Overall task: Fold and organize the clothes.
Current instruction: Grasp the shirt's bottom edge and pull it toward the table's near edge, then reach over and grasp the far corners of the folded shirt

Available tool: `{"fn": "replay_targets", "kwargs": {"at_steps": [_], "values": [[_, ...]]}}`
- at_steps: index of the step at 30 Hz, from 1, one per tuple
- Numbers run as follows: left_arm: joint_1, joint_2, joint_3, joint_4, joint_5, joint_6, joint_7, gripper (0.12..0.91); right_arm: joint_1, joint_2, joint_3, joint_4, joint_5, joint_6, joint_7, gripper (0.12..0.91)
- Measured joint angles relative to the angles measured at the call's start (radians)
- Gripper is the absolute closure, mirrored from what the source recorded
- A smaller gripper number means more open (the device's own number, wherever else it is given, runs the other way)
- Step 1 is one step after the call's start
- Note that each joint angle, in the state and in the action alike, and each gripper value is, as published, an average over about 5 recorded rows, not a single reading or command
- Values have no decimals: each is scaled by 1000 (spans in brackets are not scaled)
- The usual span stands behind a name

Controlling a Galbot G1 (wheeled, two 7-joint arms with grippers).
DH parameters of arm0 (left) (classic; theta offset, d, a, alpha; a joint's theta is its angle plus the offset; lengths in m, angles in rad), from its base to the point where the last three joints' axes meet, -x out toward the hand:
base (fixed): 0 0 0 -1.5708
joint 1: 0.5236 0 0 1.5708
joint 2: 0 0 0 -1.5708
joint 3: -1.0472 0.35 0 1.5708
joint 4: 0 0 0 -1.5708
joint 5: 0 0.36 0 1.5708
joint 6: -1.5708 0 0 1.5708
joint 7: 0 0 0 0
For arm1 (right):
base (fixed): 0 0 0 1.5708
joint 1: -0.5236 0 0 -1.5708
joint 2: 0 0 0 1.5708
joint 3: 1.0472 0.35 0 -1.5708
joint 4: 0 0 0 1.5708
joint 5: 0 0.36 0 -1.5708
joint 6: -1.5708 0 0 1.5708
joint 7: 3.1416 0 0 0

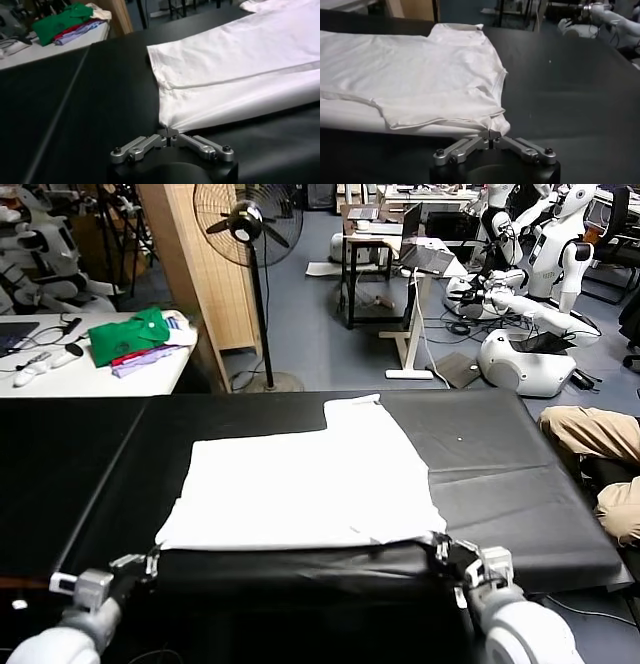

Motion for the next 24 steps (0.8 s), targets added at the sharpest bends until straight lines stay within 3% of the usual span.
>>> {"fn": "replay_targets", "kwargs": {"at_steps": [3,6,12,15,18,24], "values": [[35,0,-18,-21,1,2,-8,897,-26,8,1,19,-14,0,-26,855],[50,-7,-26,-33,1,3,-17,810,-46,11,3,38,-25,0,-37,712],[71,-19,-36,-61,-4,15,-19,480,-58,-1,33,76,2,0,-52,378],[81,-22,-41,-80,-8,21,-19,325,-35,-9,58,78,44,0,-63,262],[76,-25,-55,-99,-32,27,-19,247,28,-14,67,49,60,2,-79,232],[-33,0,-84,-84,-164,24,-30,232,273,-16,3,-132,65,65,-88,227]]}}
